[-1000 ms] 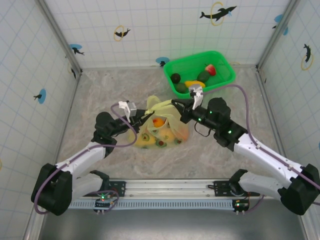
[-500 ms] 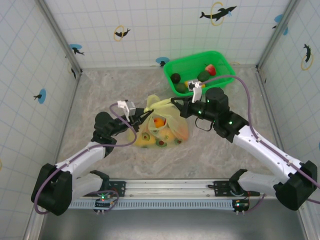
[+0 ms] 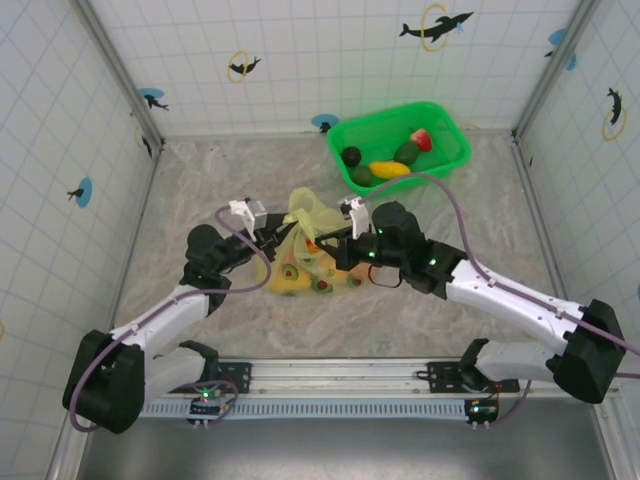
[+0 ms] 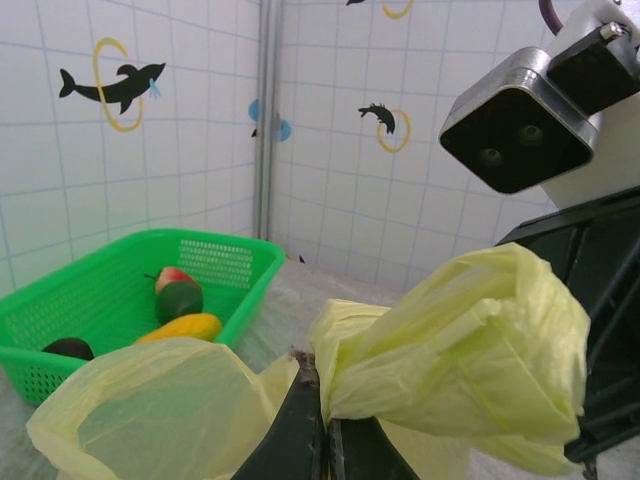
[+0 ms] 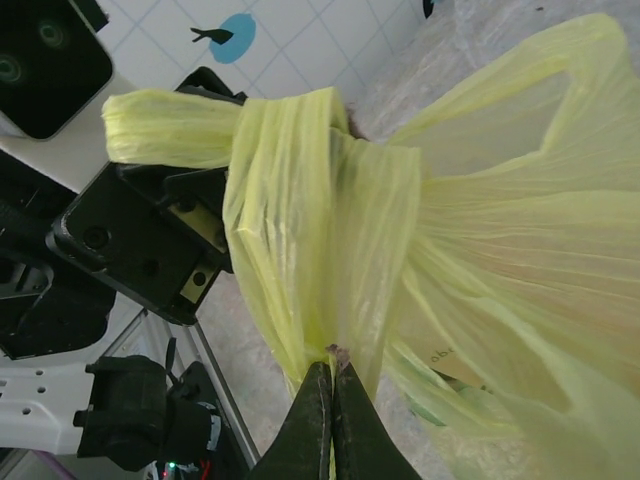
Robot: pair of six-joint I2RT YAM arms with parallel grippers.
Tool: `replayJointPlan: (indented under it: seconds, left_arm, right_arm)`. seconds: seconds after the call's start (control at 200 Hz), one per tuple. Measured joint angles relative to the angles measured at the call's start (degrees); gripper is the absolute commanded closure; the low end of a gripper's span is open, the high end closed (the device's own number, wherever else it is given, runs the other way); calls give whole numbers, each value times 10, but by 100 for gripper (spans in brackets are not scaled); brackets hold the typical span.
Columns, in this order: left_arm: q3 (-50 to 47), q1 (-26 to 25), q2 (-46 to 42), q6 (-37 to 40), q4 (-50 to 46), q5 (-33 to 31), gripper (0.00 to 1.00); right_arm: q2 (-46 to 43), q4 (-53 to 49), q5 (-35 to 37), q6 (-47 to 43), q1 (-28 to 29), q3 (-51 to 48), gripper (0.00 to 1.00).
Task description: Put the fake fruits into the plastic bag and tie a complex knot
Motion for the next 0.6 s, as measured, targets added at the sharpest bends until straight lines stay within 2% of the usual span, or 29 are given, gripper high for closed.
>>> replayJointPlan:
  seconds: [0.245, 0.46, 0.6]
  left_arm:
    - [-1, 0, 0, -9, -7, 0, 100]
    - [-1, 0, 3, -13, -13, 0, 100]
    - [-1, 0, 6, -23, -12, -2, 100]
  right_arm:
    - [38, 73, 79, 1, 30, -28, 100]
    - [57, 161, 175, -1, 24, -68, 100]
    - [74, 208, 205, -1, 19, -78, 100]
